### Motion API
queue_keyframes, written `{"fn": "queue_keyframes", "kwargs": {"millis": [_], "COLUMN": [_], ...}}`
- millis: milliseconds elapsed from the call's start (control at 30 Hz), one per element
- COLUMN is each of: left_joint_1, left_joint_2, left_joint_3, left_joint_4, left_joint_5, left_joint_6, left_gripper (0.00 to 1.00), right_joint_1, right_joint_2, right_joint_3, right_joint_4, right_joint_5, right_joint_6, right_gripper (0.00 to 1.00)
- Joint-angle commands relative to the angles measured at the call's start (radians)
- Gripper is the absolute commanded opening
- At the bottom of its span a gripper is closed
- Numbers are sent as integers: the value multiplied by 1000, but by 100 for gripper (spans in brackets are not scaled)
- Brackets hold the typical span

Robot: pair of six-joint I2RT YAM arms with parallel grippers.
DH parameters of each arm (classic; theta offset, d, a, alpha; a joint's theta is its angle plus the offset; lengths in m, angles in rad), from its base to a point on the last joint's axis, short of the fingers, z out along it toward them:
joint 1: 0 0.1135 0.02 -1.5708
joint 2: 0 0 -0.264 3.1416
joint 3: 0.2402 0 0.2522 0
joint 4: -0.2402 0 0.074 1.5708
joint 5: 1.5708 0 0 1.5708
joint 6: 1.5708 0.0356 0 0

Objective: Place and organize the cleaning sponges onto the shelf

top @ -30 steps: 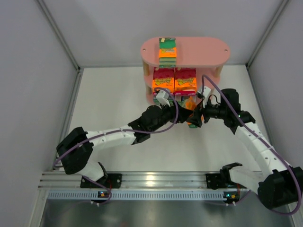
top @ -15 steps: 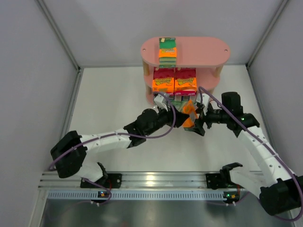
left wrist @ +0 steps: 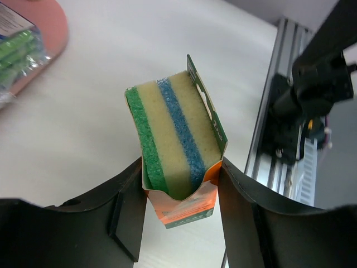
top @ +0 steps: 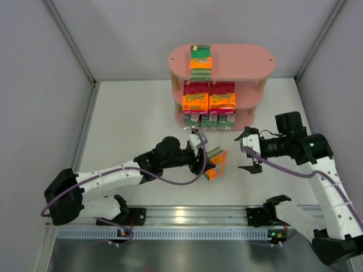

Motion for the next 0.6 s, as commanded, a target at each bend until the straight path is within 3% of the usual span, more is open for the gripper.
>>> {"fn": "queue_keyframes", "kwargs": {"millis": [0,100,200,300,567], "left_joint_1": [-2,-2,-2,-2,-2], "left_joint_2": [-49,-66,-81,-80,-84], "left_joint_3": [7,17,20,24,27], "left_joint_4": [-150,-222,-239,-239,-237], "left_joint_5": [159,160,153,161,184], "left_joint_6": [192,265,298,300,275], "left_gripper": [33,33,33,33,32], "right_joint_1": [23,78,184,296,371], "right_joint_2": [54,114,122,77,151], "right_joint_3": [85,102,59,-24,-15], "right_joint_4": [-164,-181,-25,205,245], "right_joint_5": [-146,-182,-138,-7,43], "right_joint_6": [-204,-183,25,197,235], "right_gripper": [98,86,75,71,62]}}
